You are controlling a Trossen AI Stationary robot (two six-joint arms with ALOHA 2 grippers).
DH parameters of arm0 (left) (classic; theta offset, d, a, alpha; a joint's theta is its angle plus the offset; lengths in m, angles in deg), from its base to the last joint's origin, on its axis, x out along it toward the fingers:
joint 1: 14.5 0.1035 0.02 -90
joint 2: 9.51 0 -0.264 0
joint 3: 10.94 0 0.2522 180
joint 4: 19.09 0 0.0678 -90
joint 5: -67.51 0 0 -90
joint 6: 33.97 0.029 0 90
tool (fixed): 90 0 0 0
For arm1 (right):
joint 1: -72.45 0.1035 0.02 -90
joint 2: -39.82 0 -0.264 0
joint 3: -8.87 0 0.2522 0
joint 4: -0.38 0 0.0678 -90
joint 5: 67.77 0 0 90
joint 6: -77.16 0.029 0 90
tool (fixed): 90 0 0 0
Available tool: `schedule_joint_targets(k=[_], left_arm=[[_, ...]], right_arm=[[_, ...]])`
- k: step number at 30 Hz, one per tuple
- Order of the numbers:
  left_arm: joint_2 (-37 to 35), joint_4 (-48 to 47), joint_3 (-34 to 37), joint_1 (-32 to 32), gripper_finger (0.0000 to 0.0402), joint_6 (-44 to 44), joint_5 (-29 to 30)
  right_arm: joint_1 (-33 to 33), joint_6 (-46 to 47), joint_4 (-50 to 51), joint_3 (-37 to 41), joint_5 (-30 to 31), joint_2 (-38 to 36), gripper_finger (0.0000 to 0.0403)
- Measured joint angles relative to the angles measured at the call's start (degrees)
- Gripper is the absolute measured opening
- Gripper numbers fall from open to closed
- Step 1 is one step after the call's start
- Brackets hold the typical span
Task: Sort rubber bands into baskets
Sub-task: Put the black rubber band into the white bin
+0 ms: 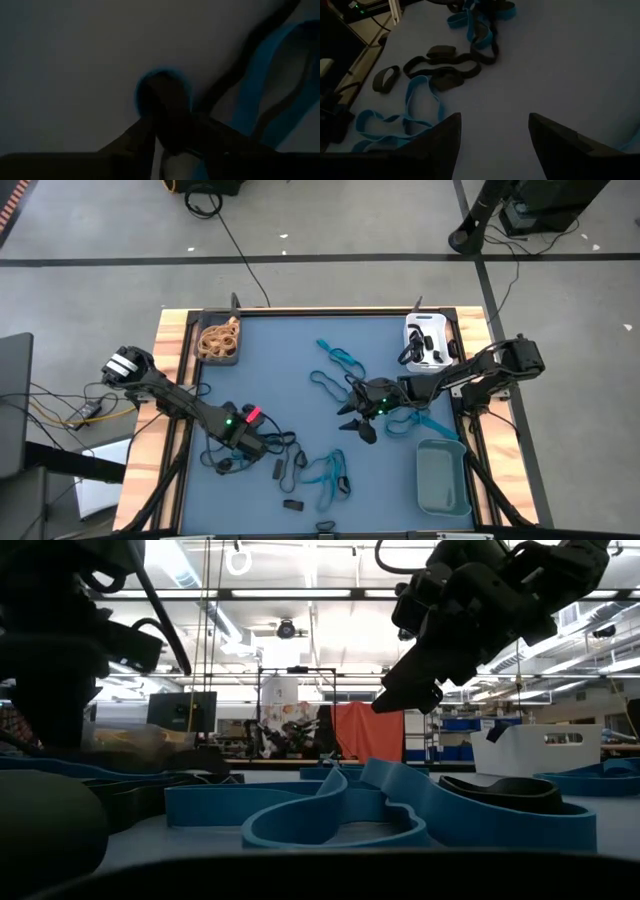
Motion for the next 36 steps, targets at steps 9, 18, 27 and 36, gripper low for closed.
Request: schedule_joint_targets(k=[9, 18, 27, 36], left_arm=[[-0.2, 2.0, -0.8, 0.0, 0.0012, 5.0, -0.1], [-0.3, -7.0, -11.2, 0.0, 0.0012, 7.1, 10.4], [0.1, 24.4, -13.8, 0.3, 0.0011, 39.7, 16.6], [0.1, 37.2, -13.7, 3.5, 0.001, 50.0, 17.4]], right_arm=[[0.0, 0.0, -0.1, 0.0, 0.5, 0.0, 0.0243], [0.0, 0.5, -1.4, 0.0, 1.3, 0.0, 0.0242], [2.0, 0.5, -12.3, 0.0, 1.4, -0.1, 0.0242], [5.8, 1.0, -22.3, 0.0, 2.6, -0.1, 0.0258]])
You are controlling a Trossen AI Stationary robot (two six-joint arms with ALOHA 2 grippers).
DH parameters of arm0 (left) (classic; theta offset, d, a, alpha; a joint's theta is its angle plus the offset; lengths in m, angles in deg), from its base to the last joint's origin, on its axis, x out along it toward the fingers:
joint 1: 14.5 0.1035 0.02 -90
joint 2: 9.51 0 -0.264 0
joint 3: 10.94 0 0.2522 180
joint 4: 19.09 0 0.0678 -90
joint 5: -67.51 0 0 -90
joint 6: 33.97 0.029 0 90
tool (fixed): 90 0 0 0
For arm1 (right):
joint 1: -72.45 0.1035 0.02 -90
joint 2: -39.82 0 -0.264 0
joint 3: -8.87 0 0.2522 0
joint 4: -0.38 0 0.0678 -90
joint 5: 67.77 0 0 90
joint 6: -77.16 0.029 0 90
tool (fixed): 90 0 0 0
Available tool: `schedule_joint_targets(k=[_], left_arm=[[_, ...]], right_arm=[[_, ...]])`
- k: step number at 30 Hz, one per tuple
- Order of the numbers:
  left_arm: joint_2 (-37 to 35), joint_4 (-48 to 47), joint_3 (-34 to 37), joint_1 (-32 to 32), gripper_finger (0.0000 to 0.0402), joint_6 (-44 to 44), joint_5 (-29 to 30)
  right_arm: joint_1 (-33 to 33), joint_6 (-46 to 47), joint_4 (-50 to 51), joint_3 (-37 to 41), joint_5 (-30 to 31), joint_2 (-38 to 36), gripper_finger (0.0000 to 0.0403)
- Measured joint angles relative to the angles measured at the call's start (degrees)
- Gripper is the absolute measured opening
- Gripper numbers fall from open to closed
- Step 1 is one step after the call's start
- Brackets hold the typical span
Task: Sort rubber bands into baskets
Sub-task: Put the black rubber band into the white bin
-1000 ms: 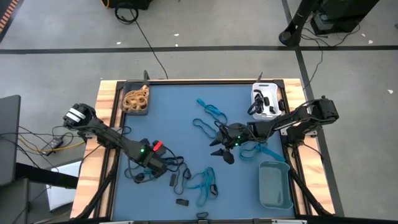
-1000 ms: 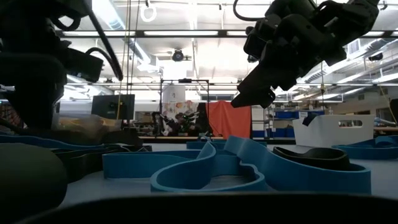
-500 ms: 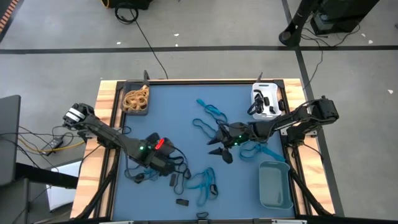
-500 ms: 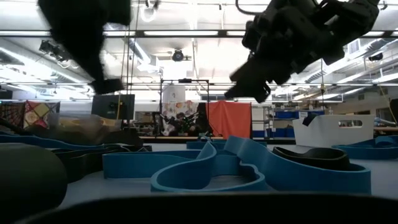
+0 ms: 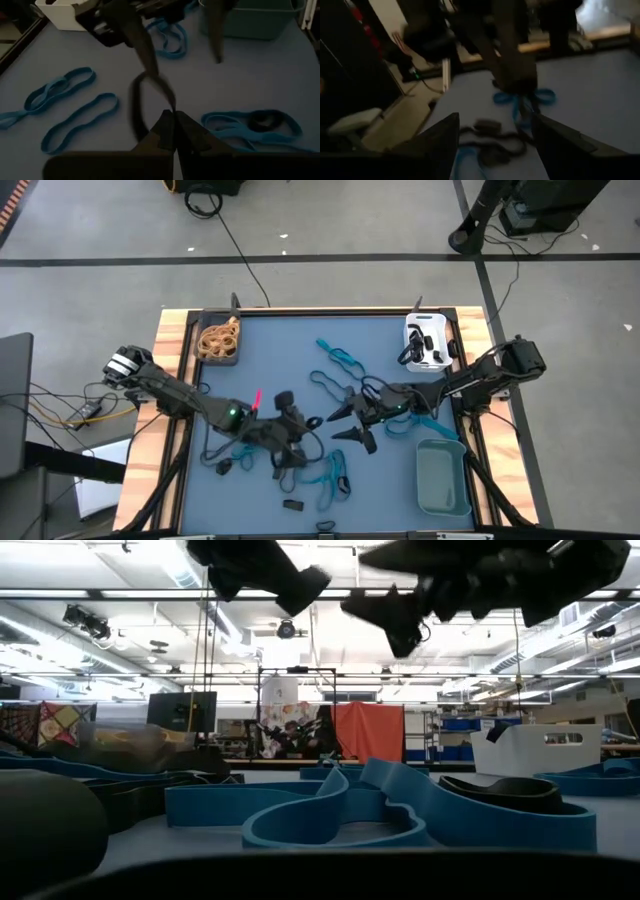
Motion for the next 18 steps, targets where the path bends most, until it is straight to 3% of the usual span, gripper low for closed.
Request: schedule_joint_targets(k=[8, 18], left_arm=[[0.0, 2.8, 0.0, 1.7, 0.001, 1.7, -0.1], [0.0, 5.6, 0.0, 1.8, 0.001, 4.8, -0.3]], right_arm=[[0.8, -3.3, -2.7, 0.0, 8.2, 0.0, 0.0269], [-0.7, -3.4, -5.3, 0.0, 8.4, 0.0, 0.0235]])
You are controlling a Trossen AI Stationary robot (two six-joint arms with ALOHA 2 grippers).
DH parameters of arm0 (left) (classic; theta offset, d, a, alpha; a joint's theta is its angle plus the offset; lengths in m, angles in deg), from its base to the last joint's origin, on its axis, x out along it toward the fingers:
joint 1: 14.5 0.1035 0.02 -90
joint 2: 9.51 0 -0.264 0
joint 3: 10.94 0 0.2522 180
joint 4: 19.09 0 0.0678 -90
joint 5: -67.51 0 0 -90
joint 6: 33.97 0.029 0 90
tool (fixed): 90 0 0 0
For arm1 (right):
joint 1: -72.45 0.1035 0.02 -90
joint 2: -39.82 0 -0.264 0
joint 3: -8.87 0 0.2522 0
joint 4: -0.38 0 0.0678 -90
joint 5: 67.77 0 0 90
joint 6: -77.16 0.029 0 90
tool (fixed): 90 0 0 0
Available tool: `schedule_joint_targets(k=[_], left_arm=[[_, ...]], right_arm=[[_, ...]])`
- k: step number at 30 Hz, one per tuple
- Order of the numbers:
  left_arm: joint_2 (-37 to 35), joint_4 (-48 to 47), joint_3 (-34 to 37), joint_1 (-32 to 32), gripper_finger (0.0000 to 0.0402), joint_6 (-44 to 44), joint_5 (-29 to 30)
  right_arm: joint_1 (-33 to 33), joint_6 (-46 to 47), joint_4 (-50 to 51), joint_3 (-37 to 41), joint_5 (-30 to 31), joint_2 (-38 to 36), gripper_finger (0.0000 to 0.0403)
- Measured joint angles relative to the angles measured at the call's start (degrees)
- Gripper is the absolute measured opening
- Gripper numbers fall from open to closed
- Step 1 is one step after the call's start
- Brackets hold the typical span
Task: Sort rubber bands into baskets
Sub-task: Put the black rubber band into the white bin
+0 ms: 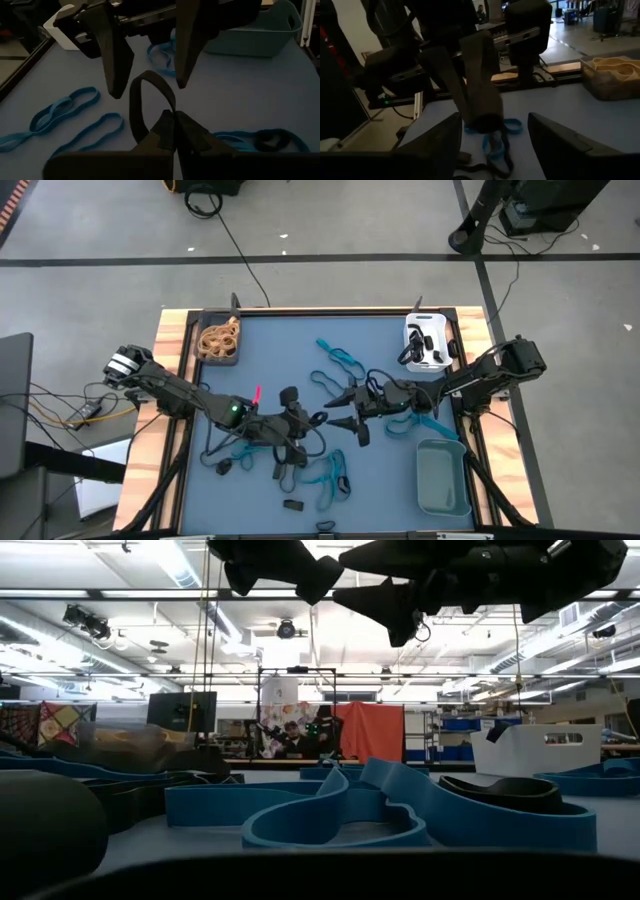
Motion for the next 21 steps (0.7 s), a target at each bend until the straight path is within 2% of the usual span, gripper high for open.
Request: schedule_joint_targets(k=[5, 12, 16, 21], left_arm=[[0.0, 0.6, 0.0, 0.0, 0.001, 0.1, 0.0], [0.0, 0.7, 0.0, 0.0, 0.001, 0.1, 0.0], [0.0, 0.7, 0.0, 0.0, 0.001, 0.6, 0.1], [0.0, 0.7, 0.0, 0.4, 0.001, 1.6, 0.1]], right_arm=[[0.0, 0.0, 0.1, -1.0, -2.4, 0.0, 0.0211], [-0.3, -0.7, 1.0, -2.3, -2.6, 0.0, 0.0171], [-0.4, -0.6, 2.3, -2.4, -2.6, 0.0, 0.0135], [-0.5, -0.4, 2.3, -2.8, -3.1, 0.0, 0.007]])
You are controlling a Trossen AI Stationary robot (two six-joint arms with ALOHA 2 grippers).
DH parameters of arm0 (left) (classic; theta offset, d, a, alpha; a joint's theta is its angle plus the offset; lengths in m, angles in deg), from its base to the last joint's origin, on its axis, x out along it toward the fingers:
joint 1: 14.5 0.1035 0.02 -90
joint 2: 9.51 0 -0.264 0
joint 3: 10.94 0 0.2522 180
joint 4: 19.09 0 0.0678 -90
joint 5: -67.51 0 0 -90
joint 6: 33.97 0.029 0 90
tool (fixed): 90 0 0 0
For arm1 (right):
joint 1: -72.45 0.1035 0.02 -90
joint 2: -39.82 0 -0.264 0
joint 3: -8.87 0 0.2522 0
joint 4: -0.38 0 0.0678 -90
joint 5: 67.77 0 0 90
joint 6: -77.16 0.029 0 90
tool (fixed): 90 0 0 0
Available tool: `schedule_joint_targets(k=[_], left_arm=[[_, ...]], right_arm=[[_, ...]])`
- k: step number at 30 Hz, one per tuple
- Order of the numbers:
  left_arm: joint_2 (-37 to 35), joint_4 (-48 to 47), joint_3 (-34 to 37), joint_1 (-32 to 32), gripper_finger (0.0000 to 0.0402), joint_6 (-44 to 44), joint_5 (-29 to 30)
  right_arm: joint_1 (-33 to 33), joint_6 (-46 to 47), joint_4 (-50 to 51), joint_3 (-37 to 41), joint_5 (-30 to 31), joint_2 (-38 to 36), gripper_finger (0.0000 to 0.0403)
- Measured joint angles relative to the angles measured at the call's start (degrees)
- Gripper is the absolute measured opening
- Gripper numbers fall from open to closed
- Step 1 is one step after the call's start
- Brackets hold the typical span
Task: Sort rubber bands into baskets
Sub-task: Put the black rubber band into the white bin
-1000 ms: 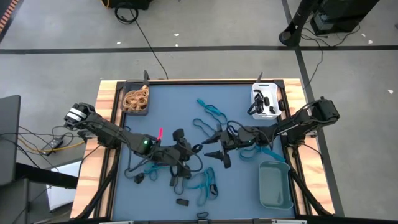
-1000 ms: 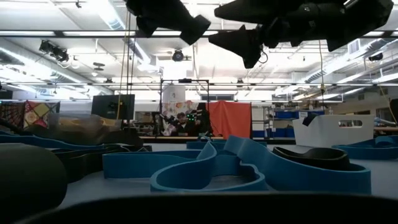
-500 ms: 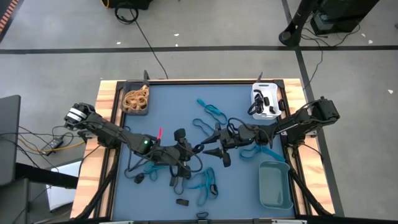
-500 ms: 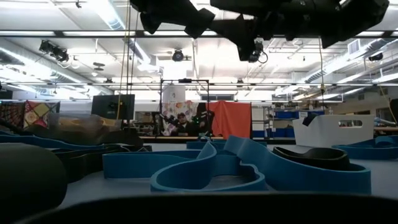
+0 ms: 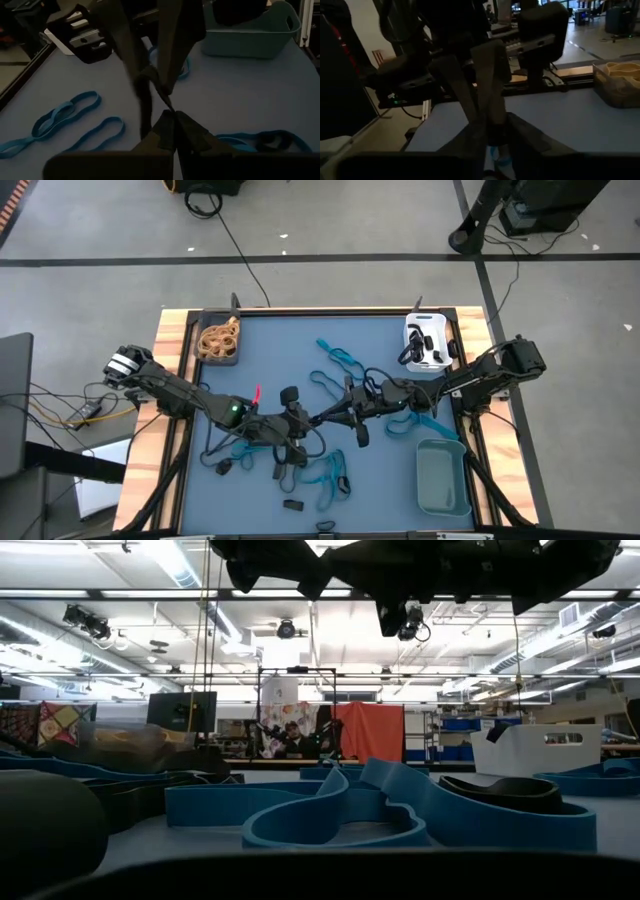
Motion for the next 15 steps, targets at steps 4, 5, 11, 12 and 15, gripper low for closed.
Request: schedule_joint_targets(k=[4, 5, 11, 12, 15], left_arm=[[0.0, -0.1, 0.0, 1.2, 0.0013, -2.1, 0.4], [0.0, -0.2, 0.0, 1.8, 0.0017, -3.6, 0.6], [0.0, -3.6, 0.0, 5.1, 0.0072, -6.2, 1.1], [0.0, -4.3, 0.0, 5.5, 0.0083, -6.3, 1.1], [0.0, -4.7, 1.3, 6.7, 0.0115, -6.2, 1.2]], right_arm=[[0.0, -0.2, -0.1, -0.3, -1.4, 0.0, 0.0015], [0.0, -0.1, -0.1, -0.3, -0.8, 0.0, 0.0012], [-1.1, 1.5, 8.1, -0.4, 14.0, -1.4, 0.0006], [-1.5, 1.8, 11.7, -0.4, 17.6, -2.5, 0.0006], [-2.7, 3.3, 23.8, -0.4, 27.1, -7.1, 0.0004]])
